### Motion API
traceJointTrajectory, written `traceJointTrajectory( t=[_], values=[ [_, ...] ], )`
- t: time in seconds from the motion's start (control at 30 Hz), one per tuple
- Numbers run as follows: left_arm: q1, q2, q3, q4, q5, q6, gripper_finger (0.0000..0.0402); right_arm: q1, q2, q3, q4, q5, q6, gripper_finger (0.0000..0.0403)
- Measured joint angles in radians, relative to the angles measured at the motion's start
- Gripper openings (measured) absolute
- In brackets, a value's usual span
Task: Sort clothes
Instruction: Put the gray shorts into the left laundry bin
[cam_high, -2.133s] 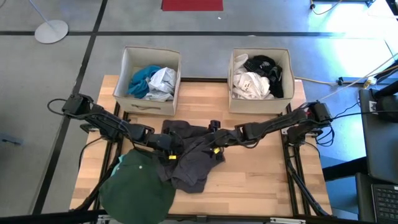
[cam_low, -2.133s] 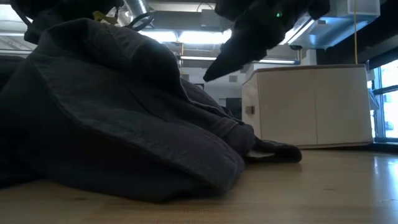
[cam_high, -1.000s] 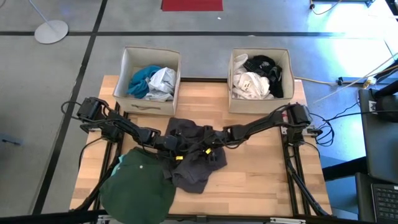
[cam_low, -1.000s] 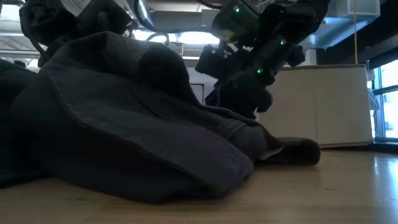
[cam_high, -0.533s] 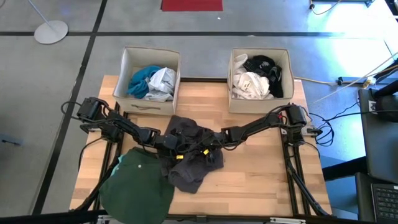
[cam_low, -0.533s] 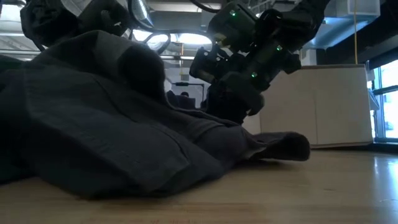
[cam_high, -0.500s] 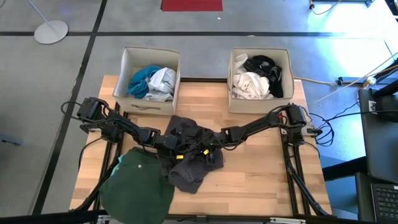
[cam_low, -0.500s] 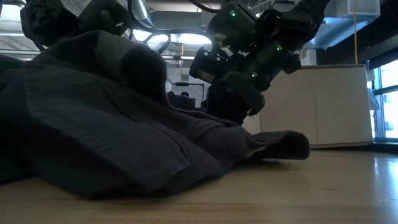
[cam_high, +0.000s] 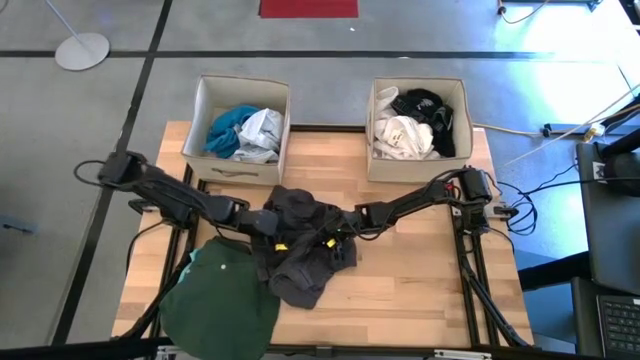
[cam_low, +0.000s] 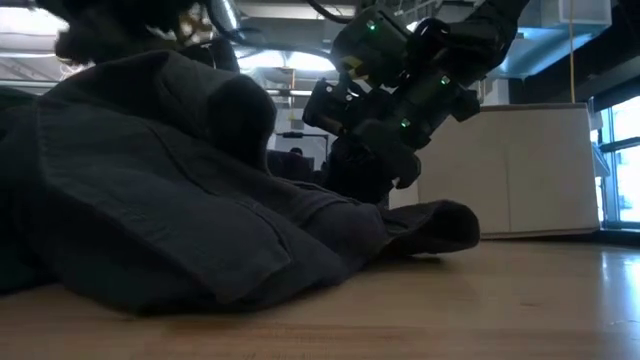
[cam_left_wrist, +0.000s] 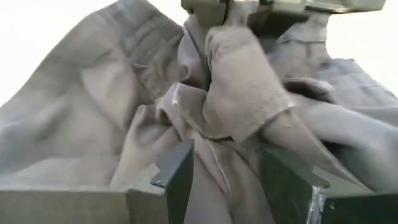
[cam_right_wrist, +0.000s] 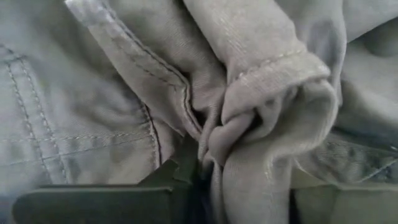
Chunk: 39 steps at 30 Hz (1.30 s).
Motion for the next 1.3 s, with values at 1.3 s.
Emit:
traceJointTrajectory(
  t=[1.3],
  values=[
    [-0.07,-0.692,-0.059,-0.446,-0.22,0.027,0.0162,-0.18,-0.315,0.675,-0.568,0.217,-0.38,0.0058]
  ],
)
